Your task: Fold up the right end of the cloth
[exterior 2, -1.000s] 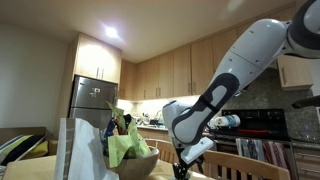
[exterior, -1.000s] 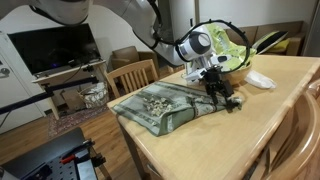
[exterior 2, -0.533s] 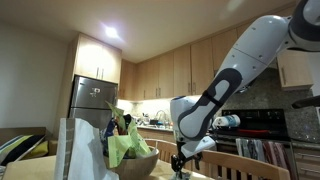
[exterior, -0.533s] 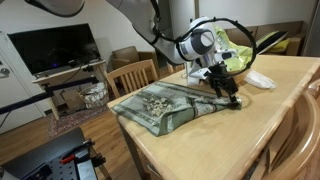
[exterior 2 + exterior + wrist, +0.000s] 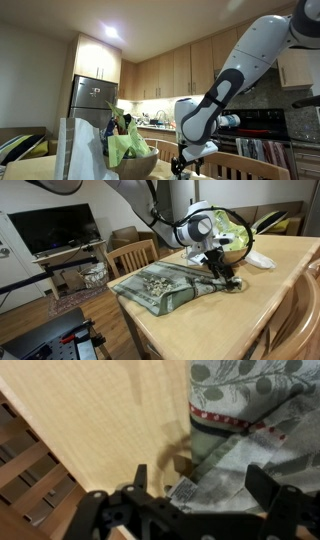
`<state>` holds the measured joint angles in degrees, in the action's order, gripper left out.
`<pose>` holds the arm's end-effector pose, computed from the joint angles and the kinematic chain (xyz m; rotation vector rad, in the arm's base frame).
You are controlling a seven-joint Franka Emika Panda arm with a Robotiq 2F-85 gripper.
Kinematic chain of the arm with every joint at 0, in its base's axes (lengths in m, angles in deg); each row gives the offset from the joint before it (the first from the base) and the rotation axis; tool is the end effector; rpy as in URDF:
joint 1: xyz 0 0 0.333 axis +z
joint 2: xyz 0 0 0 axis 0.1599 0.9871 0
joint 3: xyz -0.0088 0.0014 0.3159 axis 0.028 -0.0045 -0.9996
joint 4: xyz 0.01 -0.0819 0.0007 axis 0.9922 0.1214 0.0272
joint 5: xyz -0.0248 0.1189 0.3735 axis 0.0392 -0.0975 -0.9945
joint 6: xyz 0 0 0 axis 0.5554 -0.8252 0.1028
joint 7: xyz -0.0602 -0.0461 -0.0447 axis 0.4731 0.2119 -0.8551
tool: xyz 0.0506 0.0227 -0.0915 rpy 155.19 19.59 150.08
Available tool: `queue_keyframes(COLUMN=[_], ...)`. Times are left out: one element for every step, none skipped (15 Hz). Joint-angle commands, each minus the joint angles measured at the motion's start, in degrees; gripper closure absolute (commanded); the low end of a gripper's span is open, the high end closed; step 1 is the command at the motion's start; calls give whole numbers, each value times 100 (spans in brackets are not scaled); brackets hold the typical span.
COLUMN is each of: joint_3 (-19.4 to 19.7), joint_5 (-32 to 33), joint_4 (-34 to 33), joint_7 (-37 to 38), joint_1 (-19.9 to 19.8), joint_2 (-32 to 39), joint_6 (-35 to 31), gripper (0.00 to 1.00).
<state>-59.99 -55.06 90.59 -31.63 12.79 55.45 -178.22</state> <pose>0.7160 -0.0958 0.1354 2.8047 -0.6751 0.2698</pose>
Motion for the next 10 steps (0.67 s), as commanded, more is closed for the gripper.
queue_keyframes(joint_3=[-7, 2, 6, 34, 52, 51, 51, 51, 51, 60], joint_5=[-280, -324, -367, -389, -359, -365, -365, -366, -366, -400], joint_4=[0, -19, -34, -38, -40, -42, -42, -42, -42, -80], joint_7=[28, 33, 28, 32, -63, -63, -63, -62, -62, 23], joint_1=[22, 28, 30, 51, 46, 45, 45, 45, 45, 53], joint_2=[124, 167, 200, 211, 191, 192, 192, 192, 192, 230], joint_6=[-167, -167, -159, -141, -75, -75, -75, -75, -75, -123], gripper=[0, 0, 0, 0, 0, 0, 0, 0, 0, 0])
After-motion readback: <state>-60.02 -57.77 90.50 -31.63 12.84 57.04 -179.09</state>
